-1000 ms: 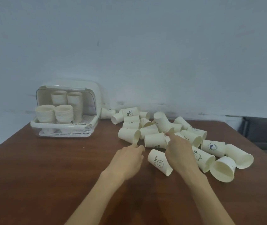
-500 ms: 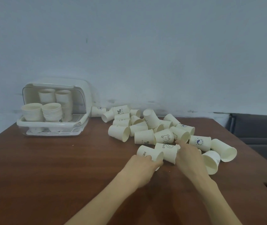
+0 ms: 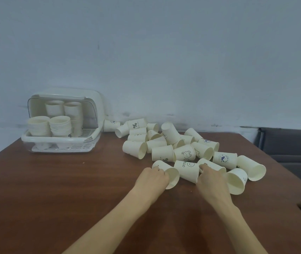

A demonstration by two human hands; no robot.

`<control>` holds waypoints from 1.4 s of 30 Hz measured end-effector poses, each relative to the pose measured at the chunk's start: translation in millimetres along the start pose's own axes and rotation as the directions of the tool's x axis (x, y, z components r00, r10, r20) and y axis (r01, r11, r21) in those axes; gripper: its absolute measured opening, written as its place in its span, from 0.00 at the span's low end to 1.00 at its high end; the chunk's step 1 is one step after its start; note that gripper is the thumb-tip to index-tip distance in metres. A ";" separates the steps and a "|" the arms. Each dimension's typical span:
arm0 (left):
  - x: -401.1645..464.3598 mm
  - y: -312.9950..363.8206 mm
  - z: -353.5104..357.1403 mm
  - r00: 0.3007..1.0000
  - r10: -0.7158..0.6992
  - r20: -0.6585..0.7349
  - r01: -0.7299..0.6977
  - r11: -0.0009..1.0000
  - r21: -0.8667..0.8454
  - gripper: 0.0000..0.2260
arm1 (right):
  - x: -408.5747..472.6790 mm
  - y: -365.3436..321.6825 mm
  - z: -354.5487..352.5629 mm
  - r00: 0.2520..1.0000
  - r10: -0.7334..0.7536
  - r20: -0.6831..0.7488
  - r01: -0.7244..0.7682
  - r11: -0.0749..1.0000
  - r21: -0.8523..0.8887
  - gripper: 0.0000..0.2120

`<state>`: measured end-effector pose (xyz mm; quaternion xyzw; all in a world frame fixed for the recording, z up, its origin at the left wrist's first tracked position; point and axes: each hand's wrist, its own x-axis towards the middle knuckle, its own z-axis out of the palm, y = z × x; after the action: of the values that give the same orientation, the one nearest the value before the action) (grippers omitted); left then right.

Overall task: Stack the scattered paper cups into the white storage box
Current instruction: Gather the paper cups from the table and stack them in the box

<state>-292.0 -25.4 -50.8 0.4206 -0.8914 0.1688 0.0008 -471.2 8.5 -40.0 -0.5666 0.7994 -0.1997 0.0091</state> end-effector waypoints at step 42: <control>-86.4 -125.3 31.9 0.768 -0.515 -0.381 0.357 0.838 -0.414 0.02 | -11.3 -118.7 26.4 0.966 -0.175 -0.189 0.231 0.916 0.330 0.10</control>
<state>-137.7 -44.1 -55.7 0.5576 -0.7538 0.1165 0.3276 -353.7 -22.3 -27.6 -0.6187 0.6862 -0.3817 0.0261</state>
